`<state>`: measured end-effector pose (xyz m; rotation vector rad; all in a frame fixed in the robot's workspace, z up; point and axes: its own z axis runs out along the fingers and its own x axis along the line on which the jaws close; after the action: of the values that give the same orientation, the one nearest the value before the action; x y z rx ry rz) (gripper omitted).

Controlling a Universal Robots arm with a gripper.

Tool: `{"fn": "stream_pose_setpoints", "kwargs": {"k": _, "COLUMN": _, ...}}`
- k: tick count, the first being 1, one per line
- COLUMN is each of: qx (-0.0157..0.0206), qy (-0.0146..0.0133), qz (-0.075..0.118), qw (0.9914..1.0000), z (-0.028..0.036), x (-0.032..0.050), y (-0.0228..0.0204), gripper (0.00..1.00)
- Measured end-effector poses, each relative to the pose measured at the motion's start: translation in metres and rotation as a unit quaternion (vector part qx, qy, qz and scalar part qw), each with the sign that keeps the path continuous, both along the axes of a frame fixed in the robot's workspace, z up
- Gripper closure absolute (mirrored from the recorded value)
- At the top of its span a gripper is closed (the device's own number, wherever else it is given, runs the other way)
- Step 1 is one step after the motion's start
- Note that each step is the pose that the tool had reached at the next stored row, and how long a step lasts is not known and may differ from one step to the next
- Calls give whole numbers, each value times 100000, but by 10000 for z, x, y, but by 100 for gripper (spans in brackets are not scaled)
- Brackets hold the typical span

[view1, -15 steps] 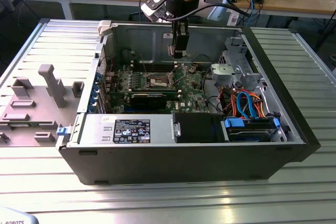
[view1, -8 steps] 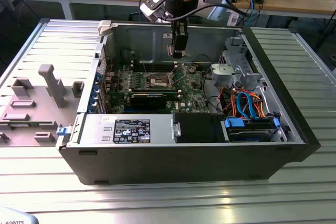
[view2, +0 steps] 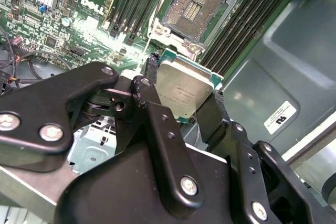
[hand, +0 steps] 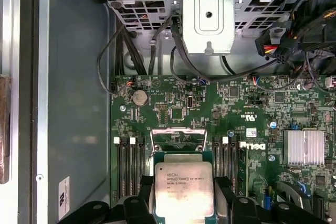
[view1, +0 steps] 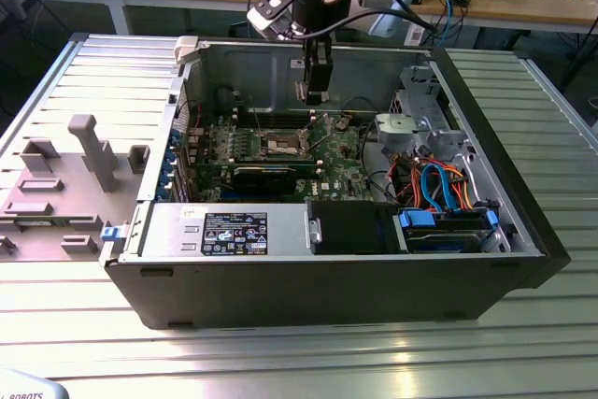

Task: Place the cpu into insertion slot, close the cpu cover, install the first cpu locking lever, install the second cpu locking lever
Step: 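Place the cpu into insertion slot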

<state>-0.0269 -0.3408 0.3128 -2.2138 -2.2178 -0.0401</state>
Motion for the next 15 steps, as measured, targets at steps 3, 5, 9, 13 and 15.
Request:
{"fn": "stream_pose_setpoints", "kwargs": {"k": 3, "qx": 1, "qy": -1, "qz": -6, "qw": 100000, "z": -6, "x": -3, "y": 0, "gripper": 46}}
{"fn": "stream_pose_setpoints", "kwargs": {"k": 5, "qx": 4, "qy": -1, "qz": -7, "qw": 100000, "z": -10, "x": -5, "y": 0, "gripper": 46}}
{"fn": "stream_pose_setpoints", "kwargs": {"k": 9, "qx": 3, "qy": -3, "qz": -7, "qw": 100000, "z": -19, "x": -8, "y": 0, "gripper": 46}}
{"fn": "stream_pose_setpoints", "kwargs": {"k": 13, "qx": 3, "qy": -1, "qz": -9, "qw": 100000, "z": -25, "x": -10, "y": 0, "gripper": 46}}
{"fn": "stream_pose_setpoints", "kwargs": {"k": 15, "qx": 0, "qy": 0, "qz": -7, "qw": 100000, "z": -29, "x": -11, "y": 0, "gripper": 46}}
